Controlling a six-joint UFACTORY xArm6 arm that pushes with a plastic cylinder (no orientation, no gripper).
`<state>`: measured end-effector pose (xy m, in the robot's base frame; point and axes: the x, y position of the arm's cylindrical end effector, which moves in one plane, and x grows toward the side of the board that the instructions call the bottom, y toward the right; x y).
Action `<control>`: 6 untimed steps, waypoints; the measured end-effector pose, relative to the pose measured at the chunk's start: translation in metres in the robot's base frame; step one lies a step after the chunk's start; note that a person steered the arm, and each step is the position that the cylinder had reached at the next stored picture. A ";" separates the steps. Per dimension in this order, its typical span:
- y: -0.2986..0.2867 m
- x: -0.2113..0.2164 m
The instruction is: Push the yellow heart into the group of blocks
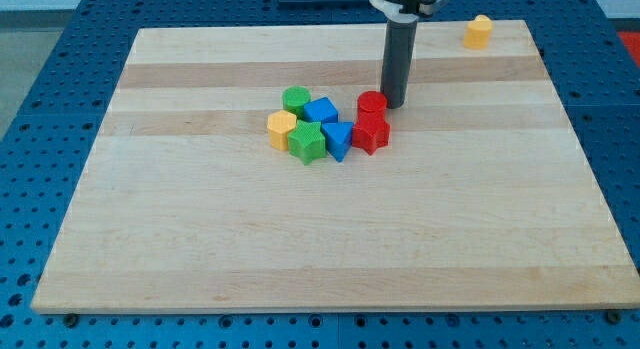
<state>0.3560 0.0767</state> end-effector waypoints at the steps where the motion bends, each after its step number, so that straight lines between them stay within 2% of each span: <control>1: 0.012 -0.009; 2: 0.067 -0.032; 4: 0.163 -0.032; 6: 0.185 -0.049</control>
<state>0.3075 0.2617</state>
